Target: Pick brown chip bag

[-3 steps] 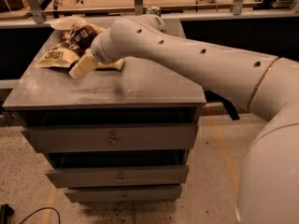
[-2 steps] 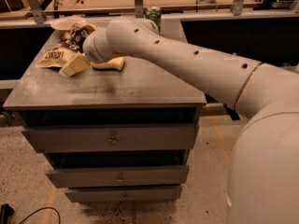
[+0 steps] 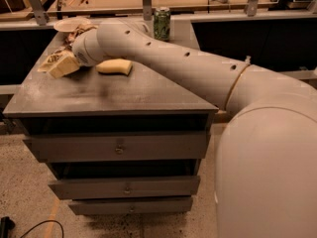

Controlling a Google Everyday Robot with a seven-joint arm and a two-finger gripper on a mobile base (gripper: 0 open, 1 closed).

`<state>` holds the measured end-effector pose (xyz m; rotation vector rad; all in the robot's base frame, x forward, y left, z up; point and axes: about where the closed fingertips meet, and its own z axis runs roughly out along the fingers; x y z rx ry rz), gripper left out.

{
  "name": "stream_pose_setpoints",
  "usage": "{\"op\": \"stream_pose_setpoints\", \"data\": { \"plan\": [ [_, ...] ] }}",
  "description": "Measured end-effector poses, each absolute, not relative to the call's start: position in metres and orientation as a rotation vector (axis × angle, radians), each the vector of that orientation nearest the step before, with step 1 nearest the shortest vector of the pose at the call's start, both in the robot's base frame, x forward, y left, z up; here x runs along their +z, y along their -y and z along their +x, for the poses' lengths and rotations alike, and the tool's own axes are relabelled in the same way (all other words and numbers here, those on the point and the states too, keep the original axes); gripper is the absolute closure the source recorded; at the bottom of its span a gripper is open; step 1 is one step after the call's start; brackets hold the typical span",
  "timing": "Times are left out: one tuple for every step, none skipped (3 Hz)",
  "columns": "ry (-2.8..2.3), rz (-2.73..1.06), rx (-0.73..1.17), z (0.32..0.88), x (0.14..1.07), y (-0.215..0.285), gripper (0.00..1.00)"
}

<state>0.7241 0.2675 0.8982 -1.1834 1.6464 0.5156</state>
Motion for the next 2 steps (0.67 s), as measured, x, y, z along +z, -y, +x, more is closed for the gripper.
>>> {"op": "stream_pose_setpoints", "data": {
  "plan": [
    [-1.705, -1.111, 0.542, 0.729, 0.889, -0.284, 0.00],
    [-1.782, -0.977, 0.603, 0.737, 0.873, -0.295, 0.18]
  ]
}}
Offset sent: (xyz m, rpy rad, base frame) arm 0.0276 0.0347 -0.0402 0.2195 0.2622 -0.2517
